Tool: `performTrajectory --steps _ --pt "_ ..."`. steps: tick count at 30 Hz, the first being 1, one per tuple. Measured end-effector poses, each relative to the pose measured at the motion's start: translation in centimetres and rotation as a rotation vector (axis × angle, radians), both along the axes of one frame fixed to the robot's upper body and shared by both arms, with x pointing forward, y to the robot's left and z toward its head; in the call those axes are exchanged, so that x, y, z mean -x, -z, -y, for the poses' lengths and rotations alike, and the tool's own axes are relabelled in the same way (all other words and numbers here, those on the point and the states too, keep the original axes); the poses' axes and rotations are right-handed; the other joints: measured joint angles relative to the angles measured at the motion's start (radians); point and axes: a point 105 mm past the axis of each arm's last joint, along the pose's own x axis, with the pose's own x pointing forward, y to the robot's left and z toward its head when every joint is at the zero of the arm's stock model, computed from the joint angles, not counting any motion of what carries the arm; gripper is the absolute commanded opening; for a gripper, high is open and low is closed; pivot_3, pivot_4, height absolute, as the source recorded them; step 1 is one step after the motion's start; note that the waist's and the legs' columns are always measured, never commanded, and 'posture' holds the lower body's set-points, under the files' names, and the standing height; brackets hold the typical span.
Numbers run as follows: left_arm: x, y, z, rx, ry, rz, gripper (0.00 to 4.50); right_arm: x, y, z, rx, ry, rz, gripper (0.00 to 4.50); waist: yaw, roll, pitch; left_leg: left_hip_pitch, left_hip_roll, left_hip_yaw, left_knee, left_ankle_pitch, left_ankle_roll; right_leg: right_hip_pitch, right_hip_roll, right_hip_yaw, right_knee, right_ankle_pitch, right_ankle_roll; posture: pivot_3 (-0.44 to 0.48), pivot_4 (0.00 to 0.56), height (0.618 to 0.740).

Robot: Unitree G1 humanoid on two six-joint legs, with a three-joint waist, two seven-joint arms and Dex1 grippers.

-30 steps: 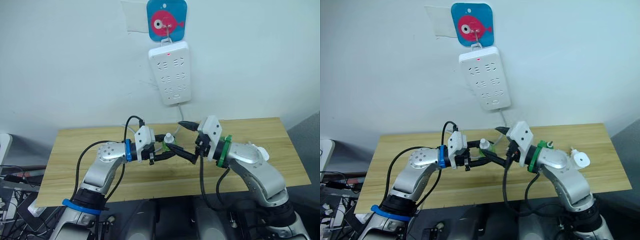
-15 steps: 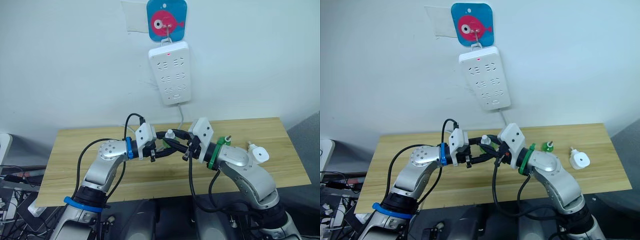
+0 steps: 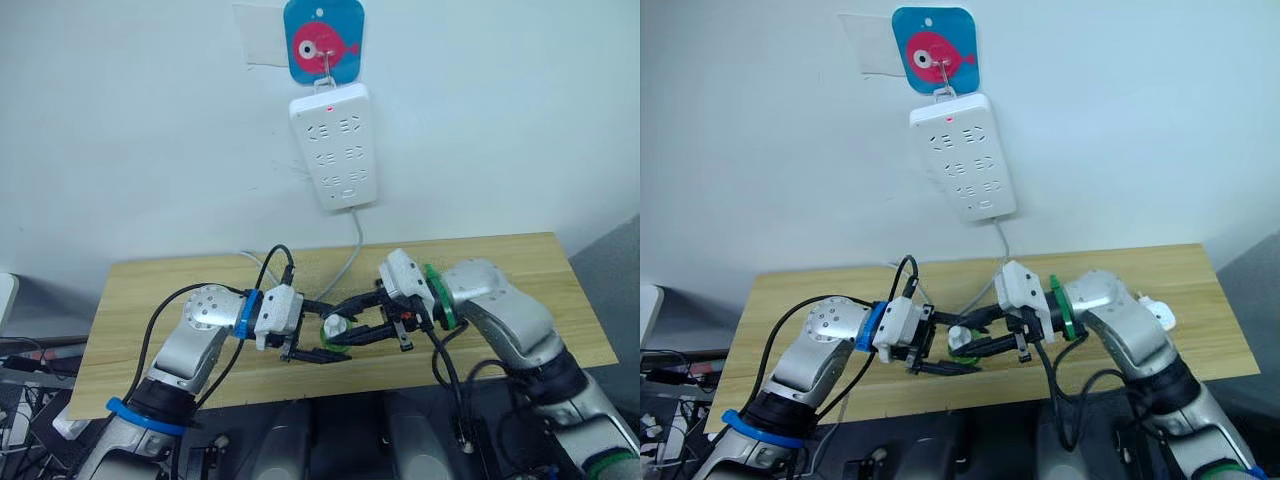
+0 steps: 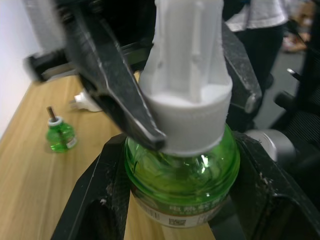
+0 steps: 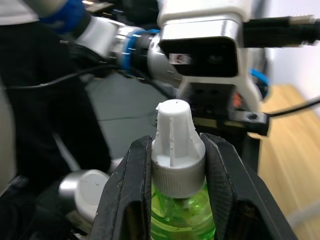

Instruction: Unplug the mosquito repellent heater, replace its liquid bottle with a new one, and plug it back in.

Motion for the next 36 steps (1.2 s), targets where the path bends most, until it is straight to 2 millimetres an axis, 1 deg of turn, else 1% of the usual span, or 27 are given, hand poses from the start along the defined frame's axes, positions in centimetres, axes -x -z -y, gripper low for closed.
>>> performTrajectory --steps 1,4,5,6,8,9,11,12,14,16,19,23,26,32,36 --pt "-0.3 -0.2 0.0 -0.001 -0.006 0.013 2.27 -0.5 -0.1 -0.2 -0.007 -0.009 0.001 2.04 0.0 0.0 0.0 0.0 0.0 0.0 0.0 0.0 0.0 0.0 0.0 0.0 0.0 0.0 0.0 -0.037 0.247 0.74" --pt "-0.6 -0.7 0.3 0.012 0.001 0.033 2.27 -1.2 -0.7 -0.6 -0.014 -0.025 0.017 3.03 0.005 0.0 0.0 -0.001 -0.001 0.0 0.0 0.0 -0.001 0.0 0.0 0.0 -0.001 0.0 0.0 -0.036 0.244 0.74" --pt "-0.6 -0.7 0.4 0.011 -0.001 0.032 2.27 -1.4 -0.9 -0.4 -0.016 -0.018 0.023 3.46 0.008 0.0 0.0 -0.001 -0.001 0.0 0.0 0.0 -0.001 0.0 0.0 0.0 -0.002 0.0 0.0 -0.036 0.244 0.74" --pt "-0.6 -0.5 0.5 0.006 0.0 0.026 2.27 -1.5 -1.0 -0.1 -0.018 -0.007 0.028 3.83 0.01 0.0 0.0 -0.001 -0.001 0.0 0.0 0.0 -0.001 0.0 -0.001 0.0 -0.002 0.0 0.0 -0.036 0.244 0.74" --pt "-0.5 -0.1 0.7 -0.003 -0.009 0.009 2.27 -1.9 -1.4 1.3 -0.014 0.041 0.05 4.47 0.017 0.0 0.0 -0.002 -0.001 0.0 0.0 0.0 -0.001 -0.001 -0.001 0.0 -0.002 0.0 0.0 -0.046 0.242 0.74" --pt "-0.6 0.1 0.6 0.002 -0.03 -0.002 2.27 -1.9 -1.4 2.8 -0.005 0.09 0.066 4.47 0.021 0.0 0.0 -0.002 -0.001 -0.001 0.0 0.0 -0.001 -0.001 -0.001 0.0 -0.002 0.0 0.0 -0.05 0.241 0.74" --pt "-0.7 0.4 0.5 0.009 -0.067 -0.022 2.27 -1.6 -1.0 4.0 0.007 0.143 0.073 4.47 0.023 0.0 0.0 -0.002 -0.001 -0.001 0.0 0.0 -0.001 -0.001 -0.001 0.0 -0.002 0.0 0.0 -0.058 0.237 0.74" --pt "-0.9 0.5 0.3 0.016 -0.098 -0.035 2.27 -1.3 -0.7 4.5 0.007 0.183 0.069 4.47 0.022 0.0 -0.001 -0.002 0.0 -0.001 0.0 0.0 -0.001 -0.001 -0.001 0.0 -0.001 0.0 0.0 -0.065 0.238 0.74" --pt "-1.3 0.6 0.2 0.03 -0.16 -0.057 2.27 -0.9 -0.5 4.6 -0.004 0.262 0.07 4.47 0.017 0.0 -0.001 -0.001 0.0 0.001 0.0 0.0 -0.001 -0.002 -0.001 0.002 0.001 0.0 0.0 -0.068 0.241 0.74" --pt "-1.8 0.4 0.3 0.059 -0.225 -0.068 2.27 -0.7 -0.5 4.2 -0.023 0.358 0.09 4.47 0.012 0.0 -0.001 0.0 0.0 0.001 0.0 0.0 -0.001 -0.002 0.0 0.004 0.004 0.0 0.0 -0.075 0.242 0.74" --pt "-2.6 0.2 0.3 0.081 -0.313 -0.063 2.27 -0.8 -1.2 2.9 -0.083 0.49 0.131 4.47 0.011 0.0 -0.002 0.0 0.0 0.001 0.0 0.001 -0.002 -0.004 -0.001 0.005 0.007 0.0 0.0 -0.075 0.242 0.74" --pt "-3.2 0.2 0.3 0.098 -0.381 -0.076 2.27 -2.0 -1.5 1.6 -0.129 0.645 0.154 4.47 0.011 0.0 -0.002 0.0 -0.001 0.002 0.0 0.001 -0.002 -0.004 -0.001 0.004 0.007 0.0 0.0 -0.081 0.249 0.74" --pt "-3.3 0.1 0.6 0.112 -0.39 -0.079 2.27 -2.4 -1.2 0.8 -0.131 0.684 0.158 4.47 0.011 0.0 -0.002 0.0 -0.001 0.003 0.0 0.001 -0.002 -0.004 -0.001 0.004 0.007 0.0 0.0 -0.079 0.25 0.74" --pt "-3.5 -0.4 0.8 0.112 -0.384 -0.057 2.27 -3.0 -0.8 0.7 -0.115 0.731 0.167 4.47 0.011 0.0 -0.002 0.0 -0.001 0.003 0.0 0.001 -0.002 -0.004 0.0 0.004 0.007 0.0 0.0 -0.081 0.251 0.74" --pt "-3.6 -0.3 0.9 0.113 -0.388 -0.058 2.27 -3.4 -0.3 1.5 -0.086 0.75 0.163 4.47 0.01 0.0 -0.002 0.0 -0.001 0.003 0.0 0.001 -0.002 -0.004 0.0 0.004 0.007 0.0 0.0 -0.081 0.252 0.74"
